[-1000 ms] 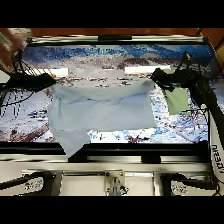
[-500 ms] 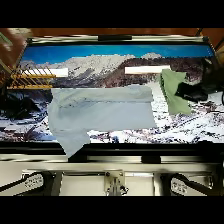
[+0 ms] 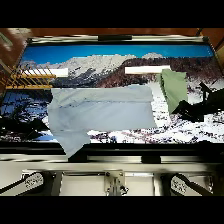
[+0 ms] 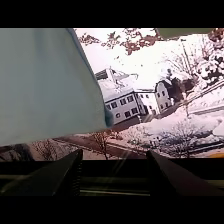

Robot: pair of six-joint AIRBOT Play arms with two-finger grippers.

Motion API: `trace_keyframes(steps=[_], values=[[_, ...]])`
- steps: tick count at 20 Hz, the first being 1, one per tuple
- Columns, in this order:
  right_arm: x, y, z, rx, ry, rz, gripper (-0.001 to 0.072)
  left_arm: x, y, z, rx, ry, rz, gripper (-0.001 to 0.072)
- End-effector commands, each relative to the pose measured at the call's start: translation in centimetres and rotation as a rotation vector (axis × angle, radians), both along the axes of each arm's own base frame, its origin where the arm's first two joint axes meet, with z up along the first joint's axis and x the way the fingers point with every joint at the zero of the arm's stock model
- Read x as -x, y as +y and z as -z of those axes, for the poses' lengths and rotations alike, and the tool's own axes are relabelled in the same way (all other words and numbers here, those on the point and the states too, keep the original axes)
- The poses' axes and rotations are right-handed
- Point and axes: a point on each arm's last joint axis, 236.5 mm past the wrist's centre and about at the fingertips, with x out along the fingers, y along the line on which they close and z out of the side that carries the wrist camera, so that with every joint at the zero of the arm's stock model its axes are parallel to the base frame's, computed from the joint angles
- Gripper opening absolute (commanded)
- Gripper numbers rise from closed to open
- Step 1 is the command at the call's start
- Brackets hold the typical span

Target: Fold the shirts.

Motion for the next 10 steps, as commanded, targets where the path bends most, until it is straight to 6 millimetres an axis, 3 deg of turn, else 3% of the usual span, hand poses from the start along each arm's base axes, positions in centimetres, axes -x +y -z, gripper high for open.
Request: trace_keyframes(steps=[1,4,6,8,10], values=[[0.1,0.4,0.1,-0.021,-0.002,0.000,0.0519,-1.7,-0.9,1.2,-0.005,-0.045,-0.012,0.0594],[0.2,0.3,0.2,-0.016,0.003,0.001,0.0520,-1.3,-2.3,2.7,0.019,0.001,0.032,0.0580],[0.7,0.0,0.7,-0.004,0.024,0.008,0.0596,-1.3,-2.4,3.1,0.021,0.012,0.028,0.0420],[1.9,0.4,2.2,-0.015,0.067,0.012,0.0595,-1.5,-2.3,3.0,0.017,0.008,0.021,0.0188],[3.4,1.4,4.6,-0.051,0.111,0.035,0.0595,-1.8,-2.3,2.8,0.019,-0.002,0.019,0.0056]])
